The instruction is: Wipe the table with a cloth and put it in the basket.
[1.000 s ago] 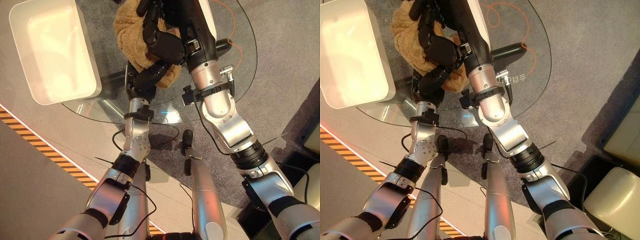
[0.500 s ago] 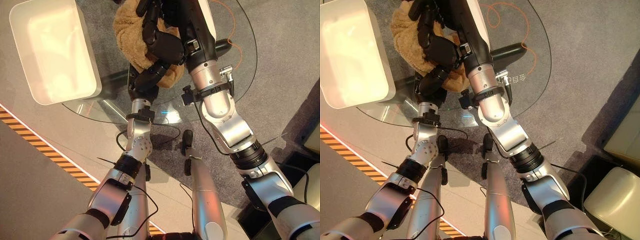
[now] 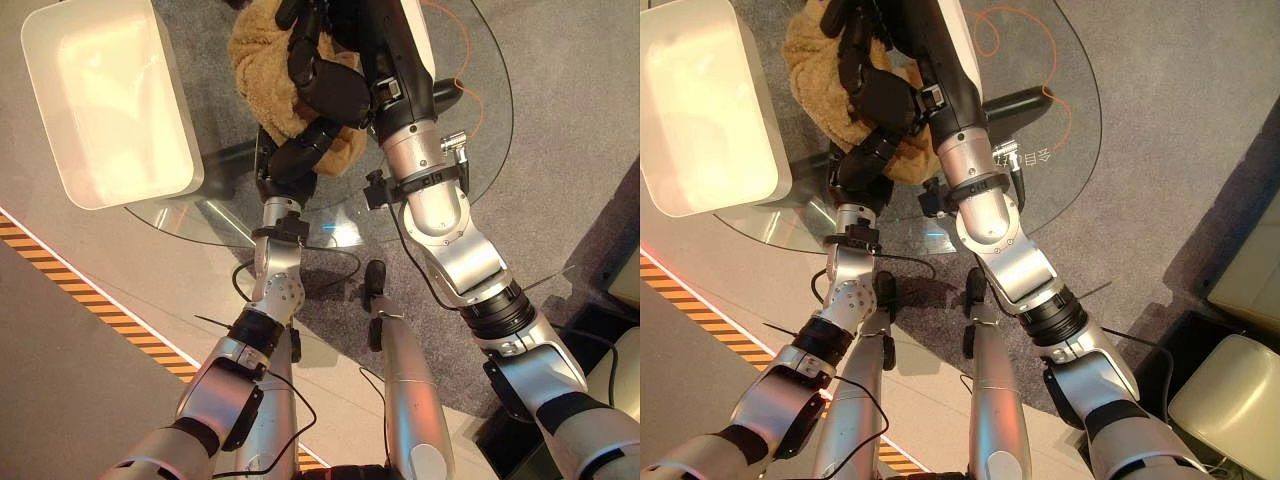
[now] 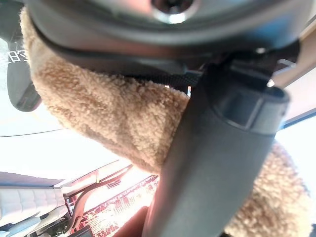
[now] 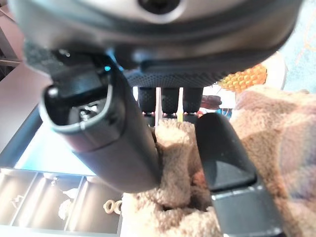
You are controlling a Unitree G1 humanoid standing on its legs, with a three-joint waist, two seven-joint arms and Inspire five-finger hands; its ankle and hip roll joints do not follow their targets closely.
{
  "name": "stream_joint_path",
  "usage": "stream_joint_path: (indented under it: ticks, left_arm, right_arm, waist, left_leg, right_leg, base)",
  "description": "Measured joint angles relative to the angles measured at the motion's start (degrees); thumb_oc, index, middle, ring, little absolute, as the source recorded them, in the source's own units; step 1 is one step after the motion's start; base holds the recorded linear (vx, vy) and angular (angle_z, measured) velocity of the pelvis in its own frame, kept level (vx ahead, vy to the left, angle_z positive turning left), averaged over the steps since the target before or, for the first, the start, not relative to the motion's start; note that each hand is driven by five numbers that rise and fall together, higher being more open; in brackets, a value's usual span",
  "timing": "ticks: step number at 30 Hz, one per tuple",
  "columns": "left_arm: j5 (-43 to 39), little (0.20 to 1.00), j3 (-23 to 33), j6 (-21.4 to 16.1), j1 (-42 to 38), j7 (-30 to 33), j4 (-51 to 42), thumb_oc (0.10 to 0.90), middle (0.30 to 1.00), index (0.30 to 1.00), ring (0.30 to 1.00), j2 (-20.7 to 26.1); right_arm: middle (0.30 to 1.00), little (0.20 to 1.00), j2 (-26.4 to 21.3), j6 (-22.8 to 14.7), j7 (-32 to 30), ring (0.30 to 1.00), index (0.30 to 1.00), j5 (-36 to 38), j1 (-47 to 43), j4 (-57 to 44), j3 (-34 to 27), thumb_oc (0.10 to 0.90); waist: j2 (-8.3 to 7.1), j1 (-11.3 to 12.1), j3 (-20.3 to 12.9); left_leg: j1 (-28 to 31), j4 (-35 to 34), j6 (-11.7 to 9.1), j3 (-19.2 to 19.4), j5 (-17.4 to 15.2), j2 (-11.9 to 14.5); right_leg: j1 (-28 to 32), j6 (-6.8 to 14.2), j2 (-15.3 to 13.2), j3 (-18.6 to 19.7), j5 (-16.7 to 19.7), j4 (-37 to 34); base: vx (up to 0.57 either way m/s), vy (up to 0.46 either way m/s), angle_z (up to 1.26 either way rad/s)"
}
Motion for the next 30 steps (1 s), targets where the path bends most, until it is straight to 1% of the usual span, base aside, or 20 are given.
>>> stream_joint_path:
  ticks: [9, 13, 16, 19, 24, 26, 30]
  left_arm:
    - [0.0, 0.200, 0.0, 0.0, 0.1, 0.0, 0.0, 0.100, 0.300, 0.300, 0.300, 0.0]
    - [-0.1, 0.200, 0.2, 0.0, 0.3, 0.0, 1.0, 0.100, 0.300, 0.300, 0.300, 0.0]
    - [-2.1, 0.200, 0.3, 0.1, 0.5, 0.0, 1.7, 0.100, 0.300, 0.300, 0.300, 0.0]
    - [-2.3, 0.200, 0.8, 0.2, 0.8, -0.1, 2.2, 0.100, 0.300, 0.300, 0.300, -0.2]
    - [-6.9, 0.200, 1.5, 1.2, 0.9, -3.8, 2.2, 0.100, 0.300, 0.300, 0.300, -0.5]
    - [-7.3, 0.200, 1.4, 2.0, 0.9, -4.4, 2.2, 0.100, 0.300, 0.300, 0.300, -0.5]
    - [-7.3, 0.200, 1.4, 2.2, 0.9, -5.0, 2.2, 0.100, 0.300, 0.300, 0.300, -0.8]
  right_arm:
    - [0.900, 0.900, -0.1, -0.2, -1.3, 0.900, 0.900, -0.2, 0.0, 0.0, 0.0, 0.800]
    - [0.900, 0.900, -0.3, -2.5, -2.9, 0.900, 0.900, -0.2, -0.2, 0.0, -0.9, 0.800]
    - [0.900, 0.900, -0.3, -2.8, -3.5, 0.900, 0.900, -0.2, -0.4, 0.0, -1.7, 0.800]
    - [0.900, 0.900, -0.3, -3.2, -3.7, 0.900, 0.900, -0.2, -0.5, 0.0, -2.5, 0.800]
    - [0.900, 0.900, -0.3, -3.2, -3.7, 0.900, 0.900, -0.2, -0.5, 0.0, -3.0, 0.800]
    - [0.900, 0.900, -0.3, -3.2, -3.7, 0.900, 0.900, -0.2, -0.5, 0.0, -3.0, 0.800]
    - [0.900, 0.900, -0.3, -3.2, -3.9, 0.900, 0.900, -0.2, -0.5, 0.0, -3.0, 0.800]
  waist:
    - [0.00, 0.0, 0.0]
    - [0.00, 0.0, 0.0]
    - [0.00, 0.0, 0.0]
    - [0.00, -0.1, 0.0]
    - [0.00, -0.1, 0.0]
    - [-0.01, -0.1, 0.0]
    - [-0.01, -0.1, 0.0]
  left_leg:
    - [0.0, -0.1, 0.0, 0.0, 0.0, 0.0]
    - [0.0, -0.2, 0.0, 0.0, 0.0, 0.0]
    - [0.0, -0.2, 0.0, 0.0, 0.0, 0.0]
    - [0.0, -0.2, 0.0, 0.0, 0.0, 0.0]
    - [-0.1, -0.3, 0.0, 0.0, 0.0, 0.0]
    - [-0.1, -0.3, 0.0, 0.0, 0.0, 0.0]
    - [-0.1, -0.3, 0.0, 0.0, 0.0, 0.0]
  right_leg:
    - [0.0, 0.0, 0.0, 0.0, 0.0, -0.1]
    - [0.0, 0.0, 0.0, 0.0, 0.0, -0.2]
    - [0.0, 0.0, 0.0, 0.0, 0.0, -0.2]
    - [0.0, 0.0, 0.0, 0.0, 0.0, -0.3]
    - [0.0, 0.0, 0.0, 0.0, 0.0, -0.5]
    - [0.0, 0.0, 0.0, 0.0, 0.0, -0.5]
    - [0.0, 0.0, 0.0, 0.0, 0.0, -0.5]
  base:
    - [0.00, 0.000, 0.00]
    - [0.00, 0.000, 0.00]
    - [0.00, 0.000, 0.00]
    - [0.00, 0.000, 0.00]
    - [0.00, 0.000, 0.00]
    - [0.00, 0.000, 0.00]
    - [0.00, 0.000, 0.00]
